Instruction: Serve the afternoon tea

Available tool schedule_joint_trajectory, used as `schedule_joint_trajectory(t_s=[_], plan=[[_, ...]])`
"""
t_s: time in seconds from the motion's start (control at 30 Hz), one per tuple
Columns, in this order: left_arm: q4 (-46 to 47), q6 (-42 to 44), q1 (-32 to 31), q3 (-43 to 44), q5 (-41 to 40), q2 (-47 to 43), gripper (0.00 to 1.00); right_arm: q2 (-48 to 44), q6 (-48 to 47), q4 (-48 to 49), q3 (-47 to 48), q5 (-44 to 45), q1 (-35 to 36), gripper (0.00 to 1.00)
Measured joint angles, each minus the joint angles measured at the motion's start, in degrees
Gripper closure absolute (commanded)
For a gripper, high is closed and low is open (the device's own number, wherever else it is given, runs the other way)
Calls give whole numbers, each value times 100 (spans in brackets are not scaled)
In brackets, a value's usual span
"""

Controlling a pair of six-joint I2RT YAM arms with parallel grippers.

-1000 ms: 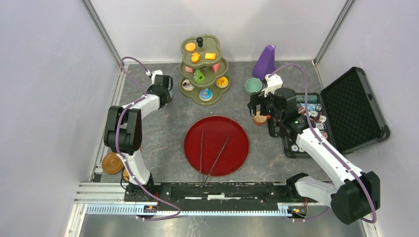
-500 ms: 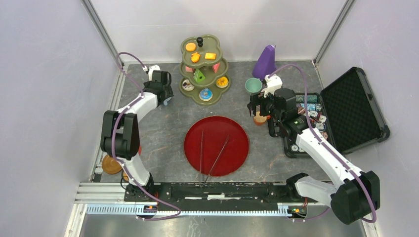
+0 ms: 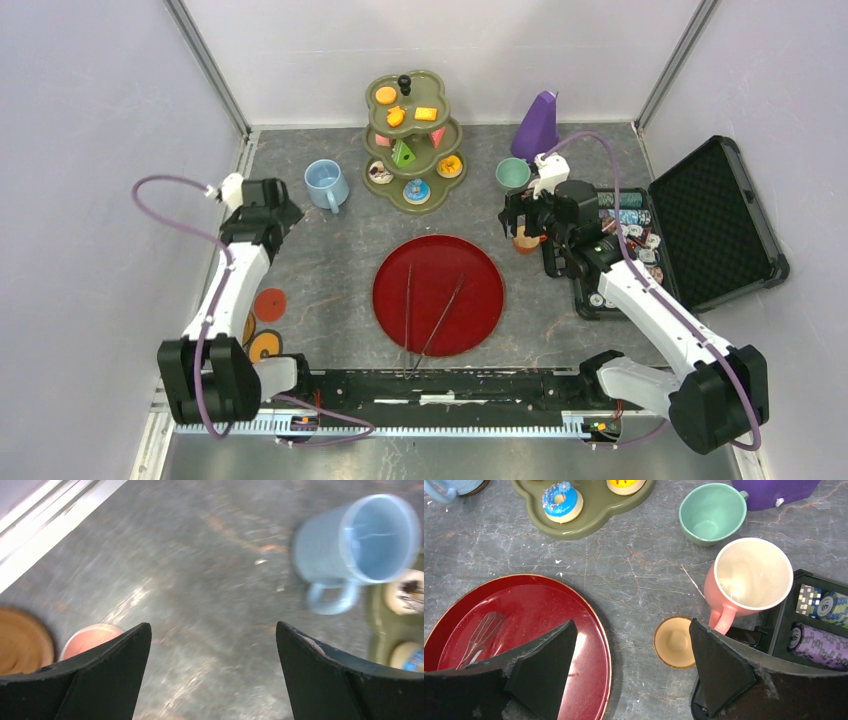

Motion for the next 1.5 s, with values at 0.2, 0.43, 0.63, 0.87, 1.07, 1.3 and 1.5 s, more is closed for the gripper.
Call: schedule_joint_trajectory(t_s=[0.2, 0.43, 0.63, 0.87, 1.07, 1.3, 1.5], plan=[[-1060, -776, 848, -758, 0, -820, 0, 81, 13, 68, -44, -205, 0, 10], [-1423, -1506, 1445, -1176, 85, -802, 0, 186, 42, 90, -46, -337, 0, 10], [-1613, -2138, 1779, -1333, 109, -435, 0, 201, 44, 85, -46, -363, 0, 10], [-1281, -2494, 2275, -2072, 361, -424, 0, 302, 46, 81, -46, -374, 0, 10], [-765, -2492, 2326, -2006, 505, -9, 2, 328, 46, 66, -46, -385, 0, 10], [-13, -2474, 2315, -1502, 929, 859, 13, 363, 50, 85, -46, -398, 0, 10], [748, -2485, 1543, -1215, 1231, 1351, 11, 389, 50, 87, -46, -415, 0, 10]])
